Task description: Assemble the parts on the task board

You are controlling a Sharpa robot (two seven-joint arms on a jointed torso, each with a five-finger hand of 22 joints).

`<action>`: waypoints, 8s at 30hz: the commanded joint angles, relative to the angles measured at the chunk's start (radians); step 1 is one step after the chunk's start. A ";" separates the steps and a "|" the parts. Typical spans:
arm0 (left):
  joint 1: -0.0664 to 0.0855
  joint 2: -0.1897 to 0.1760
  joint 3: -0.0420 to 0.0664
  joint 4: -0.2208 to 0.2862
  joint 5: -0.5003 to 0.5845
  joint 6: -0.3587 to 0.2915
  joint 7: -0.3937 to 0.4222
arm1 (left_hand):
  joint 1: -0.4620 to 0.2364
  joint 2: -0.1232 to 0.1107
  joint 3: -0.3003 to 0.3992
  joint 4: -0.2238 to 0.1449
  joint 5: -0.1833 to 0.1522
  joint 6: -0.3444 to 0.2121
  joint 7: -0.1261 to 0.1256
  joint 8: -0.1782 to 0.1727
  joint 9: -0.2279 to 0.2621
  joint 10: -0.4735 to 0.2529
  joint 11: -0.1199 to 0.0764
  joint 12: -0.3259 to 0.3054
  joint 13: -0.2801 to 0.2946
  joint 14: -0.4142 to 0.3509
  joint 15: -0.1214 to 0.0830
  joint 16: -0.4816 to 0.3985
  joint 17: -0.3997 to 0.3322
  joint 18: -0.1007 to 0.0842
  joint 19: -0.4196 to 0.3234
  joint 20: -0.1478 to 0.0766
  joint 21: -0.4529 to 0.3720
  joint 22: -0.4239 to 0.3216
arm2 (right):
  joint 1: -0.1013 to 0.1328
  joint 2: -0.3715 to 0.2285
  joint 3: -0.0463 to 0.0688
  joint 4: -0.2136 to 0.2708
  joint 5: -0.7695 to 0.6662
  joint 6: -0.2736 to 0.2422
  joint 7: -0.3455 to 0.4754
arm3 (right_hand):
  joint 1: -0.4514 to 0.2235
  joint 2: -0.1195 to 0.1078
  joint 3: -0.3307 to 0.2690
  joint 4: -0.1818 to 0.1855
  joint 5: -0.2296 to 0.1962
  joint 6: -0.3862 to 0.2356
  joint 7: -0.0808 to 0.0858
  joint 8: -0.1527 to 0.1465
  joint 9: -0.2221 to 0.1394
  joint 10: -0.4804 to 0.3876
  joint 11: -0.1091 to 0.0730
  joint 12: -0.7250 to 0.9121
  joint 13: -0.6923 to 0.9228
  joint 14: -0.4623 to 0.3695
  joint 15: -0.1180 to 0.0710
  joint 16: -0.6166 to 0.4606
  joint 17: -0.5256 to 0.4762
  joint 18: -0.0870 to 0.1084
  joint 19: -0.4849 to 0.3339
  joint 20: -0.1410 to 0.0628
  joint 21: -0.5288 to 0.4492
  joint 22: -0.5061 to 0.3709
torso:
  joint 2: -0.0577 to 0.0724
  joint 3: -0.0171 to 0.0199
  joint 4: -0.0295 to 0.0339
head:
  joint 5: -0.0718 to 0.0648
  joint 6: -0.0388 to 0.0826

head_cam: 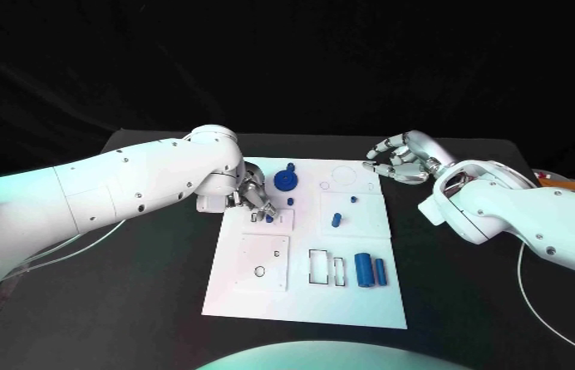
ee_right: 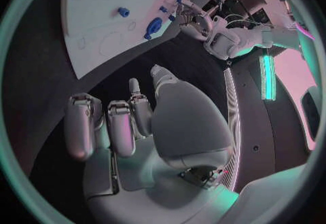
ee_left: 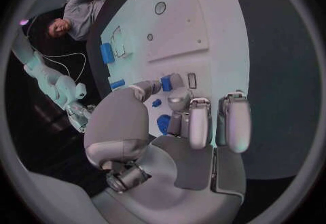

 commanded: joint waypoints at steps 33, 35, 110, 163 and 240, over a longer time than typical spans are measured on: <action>0.039 -0.092 0.077 -0.035 -0.075 -0.250 0.105 | 0.131 0.005 -0.102 0.011 -0.018 -0.110 0.084 -0.195 -0.194 -0.255 0.071 -0.257 -0.333 0.084 0.060 0.001 0.194 0.022 -0.084 0.050 -0.100 -0.057 | -0.004 0.006 0.000 -0.027 -0.001 0.008 0.006 | -0.011 0.002 -0.001 0.001 0.001 -0.006 -0.004 0.006 0.001 -0.005 0.000 -0.005 0.061 0.073 -0.004 -0.004 0.127 0.010 -0.003 -0.003 -0.003 0.146 | 0.006 -0.0008 -0.0015 | 0.012 0.033; 0.039 -0.084 0.076 -0.049 -0.089 -0.244 0.105 | 0.131 0.006 -0.103 0.011 -0.018 -0.109 0.083 -0.194 -0.194 -0.254 0.071 -0.257 -0.333 0.084 0.060 0.002 0.195 0.020 -0.078 0.050 -0.094 -0.049 | -0.004 0.006 0.000 -0.026 -0.001 0.008 0.006 | -0.011 0.002 -0.001 0.001 0.001 -0.006 -0.004 0.006 0.001 -0.005 0.000 -0.005 0.061 0.073 -0.004 -0.004 0.127 0.010 -0.003 -0.003 -0.003 0.146 | 0.005 0.0003 -0.0008 | 0.014 0.031; 0.017 0.017 0.019 -0.169 -0.058 -0.104 0.104 | 0.423 0.110 -0.005 -0.042 -0.054 -0.080 0.051 -0.036 -0.203 -0.198 0.040 -0.226 -0.326 0.084 0.035 0.001 0.193 0.010 -0.052 0.037 -0.064 0.004 | -0.007 0.012 0.000 -0.029 -0.001 0.011 0.007 | -0.012 0.008 0.002 0.001 0.004 -0.004 -0.005 0.011 0.002 -0.004 -0.001 -0.004 0.062 0.073 -0.005 -0.004 0.126 0.010 -0.004 -0.003 -0.005 0.145 | 0.004 0.0008 -0.0025 | 0.007 0.007; -0.054 -0.194 0.027 0.174 -0.123 -0.320 0.149 | 0.313 -0.053 0.365 -0.168 -0.042 -0.039 0.025 0.062 -0.104 -0.045 0.012 -0.108 -0.145 0.087 0.008 0.005 0.200 -0.007 -0.001 0.009 -0.013 0.082 | -0.013 0.006 0.000 -0.028 0.000 -0.004 0.017 | -0.015 0.009 0.002 0.002 0.004 -0.005 -0.005 0.012 0.003 -0.005 -0.001 -0.005 0.060 0.072 -0.005 -0.006 0.123 0.011 -0.004 -0.003 -0.008 0.144 | 0.005 -0.0001 -0.0026 | 0.021 0.008; -0.074 -0.164 0.025 0.150 -0.100 -0.234 0.115 | 0.249 -0.058 0.392 -0.164 -0.039 -0.011 0.010 0.074 -0.080 -0.012 0.000 -0.087 -0.109 0.088 -0.001 0.005 0.201 -0.011 0.009 0.003 -0.003 0.100 | -0.016 0.002 0.000 -0.028 0.002 -0.007 0.019 | -0.018 0.012 0.003 0.001 0.005 -0.005 -0.005 0.014 0.003 -0.006 -0.001 -0.006 0.059 0.073 -0.005 -0.006 0.124 0.011 -0.005 -0.003 -0.010 0.143 | 0.004 0.0007 -0.0035 | 0.026 -0.007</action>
